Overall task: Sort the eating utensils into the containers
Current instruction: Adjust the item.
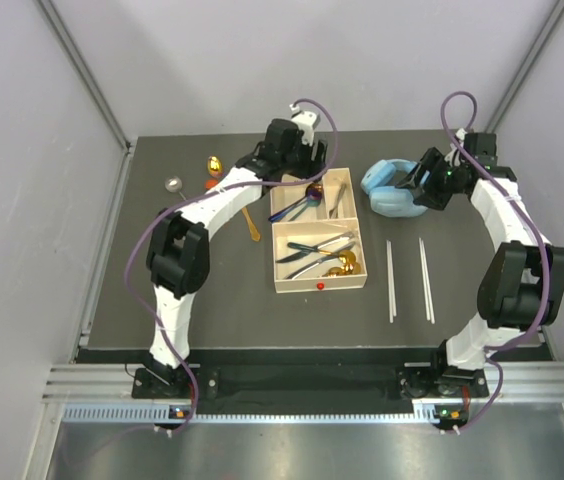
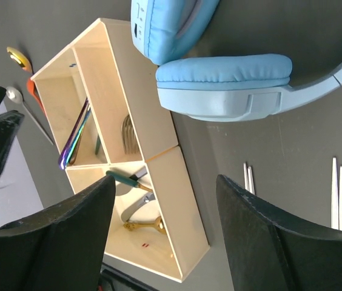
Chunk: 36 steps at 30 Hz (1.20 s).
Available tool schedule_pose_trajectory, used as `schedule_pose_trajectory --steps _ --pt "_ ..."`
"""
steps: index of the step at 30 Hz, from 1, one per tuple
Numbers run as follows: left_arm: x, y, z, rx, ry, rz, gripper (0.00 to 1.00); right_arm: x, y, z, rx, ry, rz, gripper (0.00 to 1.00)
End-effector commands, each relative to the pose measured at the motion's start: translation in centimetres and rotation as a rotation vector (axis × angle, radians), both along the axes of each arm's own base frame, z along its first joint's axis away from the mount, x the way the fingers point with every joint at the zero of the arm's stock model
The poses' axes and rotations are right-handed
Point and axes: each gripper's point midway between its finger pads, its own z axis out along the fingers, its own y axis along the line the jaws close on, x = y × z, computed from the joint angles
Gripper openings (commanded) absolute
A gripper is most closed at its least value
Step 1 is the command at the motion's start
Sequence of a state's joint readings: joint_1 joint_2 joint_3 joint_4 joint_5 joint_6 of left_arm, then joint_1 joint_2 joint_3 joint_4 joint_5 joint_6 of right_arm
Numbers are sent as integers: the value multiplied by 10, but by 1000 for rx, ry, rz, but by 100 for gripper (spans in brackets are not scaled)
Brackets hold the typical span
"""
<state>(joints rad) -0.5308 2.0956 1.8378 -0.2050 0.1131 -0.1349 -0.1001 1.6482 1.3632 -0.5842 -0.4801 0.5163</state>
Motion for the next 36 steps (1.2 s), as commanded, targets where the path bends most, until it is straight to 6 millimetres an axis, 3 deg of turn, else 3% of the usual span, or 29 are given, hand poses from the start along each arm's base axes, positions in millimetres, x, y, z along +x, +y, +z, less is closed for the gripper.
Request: schedule_pose_trajectory --steps 1,5,9,15,26,36 --pt "2 33 27 120 -105 47 78 19 4 51 -9 -184 16 67" --pt "4 71 14 152 -53 58 78 29 2 58 -22 -215 15 67" --pt "-4 86 6 192 -34 42 77 32 1 64 -26 -222 15 67" --pt "-18 80 -17 199 17 -34 77 28 4 47 -8 -180 20 67" --pt "-21 48 -26 152 39 -152 76 18 10 18 34 -106 37 68" --pt "-32 34 -71 168 131 -230 75 10 15 -2 61 -49 53 68"
